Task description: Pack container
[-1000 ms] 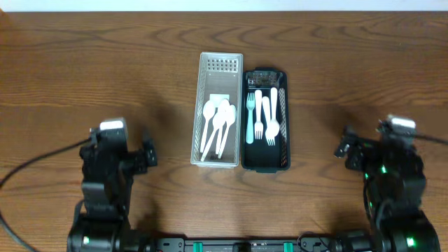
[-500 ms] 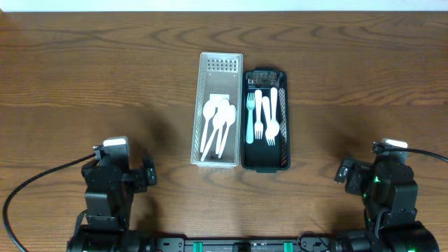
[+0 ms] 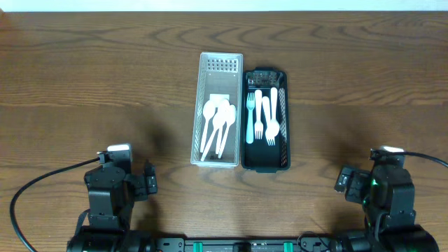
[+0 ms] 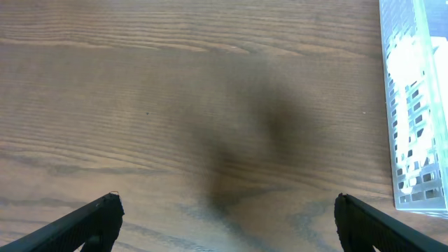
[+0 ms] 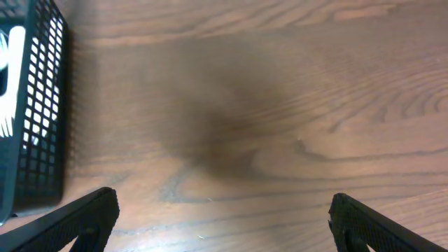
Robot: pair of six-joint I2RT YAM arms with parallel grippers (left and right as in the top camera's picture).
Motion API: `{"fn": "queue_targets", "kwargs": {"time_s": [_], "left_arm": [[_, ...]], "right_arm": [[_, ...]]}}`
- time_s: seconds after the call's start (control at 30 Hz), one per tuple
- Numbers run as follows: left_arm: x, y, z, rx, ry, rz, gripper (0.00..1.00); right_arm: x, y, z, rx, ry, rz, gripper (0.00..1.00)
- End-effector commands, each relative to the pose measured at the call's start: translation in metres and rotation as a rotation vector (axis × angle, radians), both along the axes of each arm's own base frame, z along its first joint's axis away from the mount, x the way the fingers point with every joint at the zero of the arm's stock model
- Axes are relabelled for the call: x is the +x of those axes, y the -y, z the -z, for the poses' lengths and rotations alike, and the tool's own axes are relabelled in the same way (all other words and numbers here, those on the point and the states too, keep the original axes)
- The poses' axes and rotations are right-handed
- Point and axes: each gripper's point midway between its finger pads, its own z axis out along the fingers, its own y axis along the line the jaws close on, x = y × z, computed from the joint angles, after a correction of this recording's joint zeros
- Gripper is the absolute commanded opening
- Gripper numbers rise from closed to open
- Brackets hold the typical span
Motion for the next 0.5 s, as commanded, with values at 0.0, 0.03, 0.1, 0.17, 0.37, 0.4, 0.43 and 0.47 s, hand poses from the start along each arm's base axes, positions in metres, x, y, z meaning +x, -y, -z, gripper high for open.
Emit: {"fn": "queue_targets", "kwargs": {"time_s": [0.0, 0.03, 0.1, 0.17, 0.37, 0.4, 0.43, 0.47], "left_arm": [[0.000, -0.001, 0.001, 0.004, -0.001, -0.006, 0.98], [0.000, -0.001, 0.001, 0.004, -0.001, -0.006, 0.98], [0.000, -0.001, 0.001, 0.004, -0.001, -0.006, 0.98], [0.000, -0.001, 0.001, 0.004, -0.001, -0.006, 0.98], [0.000, -0.001, 0.001, 0.004, -0.001, -0.006, 0.98], [0.000, -0.001, 0.001, 0.004, -0.001, -0.006, 0.98], [0.000, -0.001, 0.001, 0.004, -0.001, -0.006, 0.98], [0.000, -0.001, 0.001, 0.004, -0.001, -0.006, 0.98]], "right_arm": [[-0.005, 0.002, -0.009, 0.019, 0.067, 0.016, 0.99], [-0.005, 0.000, -0.013, 0.036, 0.099, 0.013, 0.99], [-0.005, -0.005, -0.022, 0.069, 0.190, -0.011, 0.99], [-0.006, -0.009, -0.022, 0.090, 0.264, -0.030, 0.99], [0.020, -0.030, 0.006, 0.143, 0.424, -0.136, 0.99], [0.027, -0.034, 0.008, 0.144, 0.455, -0.164, 0.99], [0.034, -0.039, 0.008, 0.142, 0.489, -0.196, 0.99], [0.040, -0.042, 0.007, 0.136, 0.521, -0.218, 0.99]]}}
